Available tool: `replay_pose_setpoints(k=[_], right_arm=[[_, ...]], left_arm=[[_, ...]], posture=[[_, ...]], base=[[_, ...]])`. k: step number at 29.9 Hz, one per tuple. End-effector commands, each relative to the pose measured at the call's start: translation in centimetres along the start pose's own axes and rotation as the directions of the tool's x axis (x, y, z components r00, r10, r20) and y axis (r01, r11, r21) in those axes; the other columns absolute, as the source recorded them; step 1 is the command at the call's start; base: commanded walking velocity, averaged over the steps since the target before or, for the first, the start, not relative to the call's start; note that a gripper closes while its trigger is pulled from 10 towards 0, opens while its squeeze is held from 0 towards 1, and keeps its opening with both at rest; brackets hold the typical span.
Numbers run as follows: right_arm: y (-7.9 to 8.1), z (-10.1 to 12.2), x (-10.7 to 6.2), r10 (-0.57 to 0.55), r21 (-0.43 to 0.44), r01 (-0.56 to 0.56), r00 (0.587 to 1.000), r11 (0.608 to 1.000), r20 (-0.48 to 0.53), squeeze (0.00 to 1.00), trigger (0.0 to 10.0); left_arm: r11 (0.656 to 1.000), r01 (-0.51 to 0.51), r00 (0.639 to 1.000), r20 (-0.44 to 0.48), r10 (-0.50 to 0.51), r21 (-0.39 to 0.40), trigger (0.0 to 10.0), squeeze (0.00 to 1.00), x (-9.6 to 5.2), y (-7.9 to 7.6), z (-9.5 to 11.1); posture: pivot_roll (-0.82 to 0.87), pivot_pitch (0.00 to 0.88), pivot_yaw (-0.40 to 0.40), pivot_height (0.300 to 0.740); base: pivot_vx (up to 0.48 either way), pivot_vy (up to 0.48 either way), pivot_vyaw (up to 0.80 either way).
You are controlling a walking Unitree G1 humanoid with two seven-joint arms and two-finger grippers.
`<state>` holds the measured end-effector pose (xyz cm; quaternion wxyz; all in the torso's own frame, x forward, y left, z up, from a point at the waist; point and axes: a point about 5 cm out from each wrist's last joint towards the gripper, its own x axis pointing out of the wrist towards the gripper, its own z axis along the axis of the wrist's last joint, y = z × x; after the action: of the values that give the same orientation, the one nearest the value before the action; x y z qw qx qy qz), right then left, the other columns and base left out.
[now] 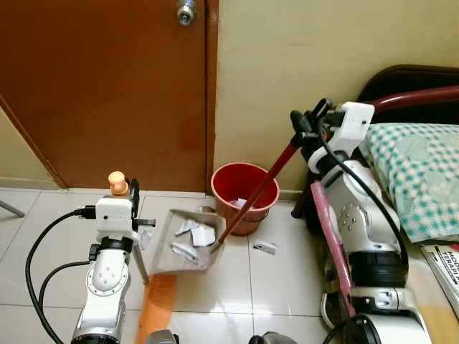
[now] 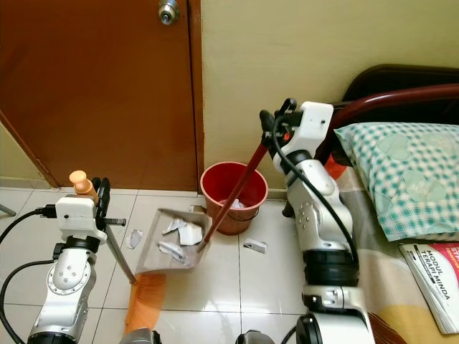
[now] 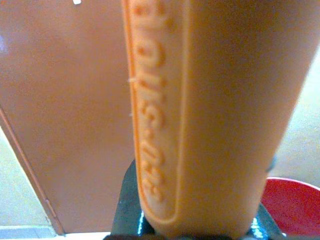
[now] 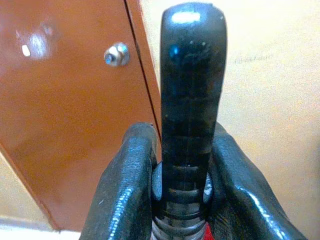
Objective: Sweep floor
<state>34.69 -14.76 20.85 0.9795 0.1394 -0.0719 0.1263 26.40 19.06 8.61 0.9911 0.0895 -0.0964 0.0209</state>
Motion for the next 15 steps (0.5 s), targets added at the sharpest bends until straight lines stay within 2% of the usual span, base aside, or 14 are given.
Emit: replay_pose_setpoints(k=[1, 4, 5, 8, 11, 13, 15], right_arm=[[-0.4, 3.5, 0.8, -0.008, 0.008, 0.007, 0.992, 1.000, 0.125, 0.00, 10.0], [-0.6, 4.5, 1.2, -0.016, 0.006, 0.015, 0.988, 1.000, 0.156, 0.00, 10.0], [-0.6, 5.8, 1.4, -0.016, 0.014, 0.014, 0.978, 1.000, 0.208, 0.00, 10.0], [-0.6, 7.4, 1.9, -0.017, 0.004, 0.017, 0.963, 1.000, 0.269, 0.00, 10.0], [-0.2, 9.8, 2.5, 0.023, -0.115, 0.020, 0.933, 0.993, 0.360, 0.00, 10.0], [0.3, 10.6, 2.8, 0.057, -0.196, 0.022, 0.921, 0.980, 0.385, 0.00, 10.0], [0.6, 10.9, 3.1, 0.069, -0.231, 0.028, 0.915, 0.973, 0.398, 0.00, 10.0]], left_arm=[[1.000, 0.027, 1.000, -0.007, -0.027, -0.014, 10.0, 0.00, 0.2, -0.5, -0.1], [0.999, 0.031, 1.000, -0.006, -0.031, -0.016, 10.0, 0.00, 0.3, -0.6, -0.1], [0.999, 0.037, 0.999, -0.007, -0.037, -0.022, 10.0, 0.00, 0.3, -0.7, -0.1], [0.998, 0.054, 0.999, 0.002, -0.054, -0.036, 10.0, 0.00, 0.5, -1.1, 0.2], [0.997, 0.065, 0.998, 0.009, -0.065, -0.046, 10.0, 0.00, 0.5, -1.3, 0.3], [0.997, 0.066, 0.998, 0.008, -0.066, -0.048, 10.0, 0.00, 0.4, -1.4, 0.3], [0.997, 0.067, 0.998, 0.008, -0.066, -0.050, 10.0, 0.00, 0.4, -1.4, 0.3]], posture=[[-0.02, 0.000, -0.033, 0.740], [-0.02, 0.000, -0.033, 0.740], [-0.02, 0.000, -0.029, 0.740], [-0.02, 0.000, -0.029, 0.740], [-0.01, 0.000, -0.030, 0.740], [-0.01, 0.000, -0.030, 0.740], [-0.01, 0.000, -0.033, 0.740]], base=[[0.000, 0.000, 0.00], [0.000, 0.000, 0.00], [0.000, 0.000, 0.00], [0.000, 0.000, 0.00], [0.000, 0.000, 0.00], [0.000, 0.000, 0.00], [0.000, 0.000, 0.00]])
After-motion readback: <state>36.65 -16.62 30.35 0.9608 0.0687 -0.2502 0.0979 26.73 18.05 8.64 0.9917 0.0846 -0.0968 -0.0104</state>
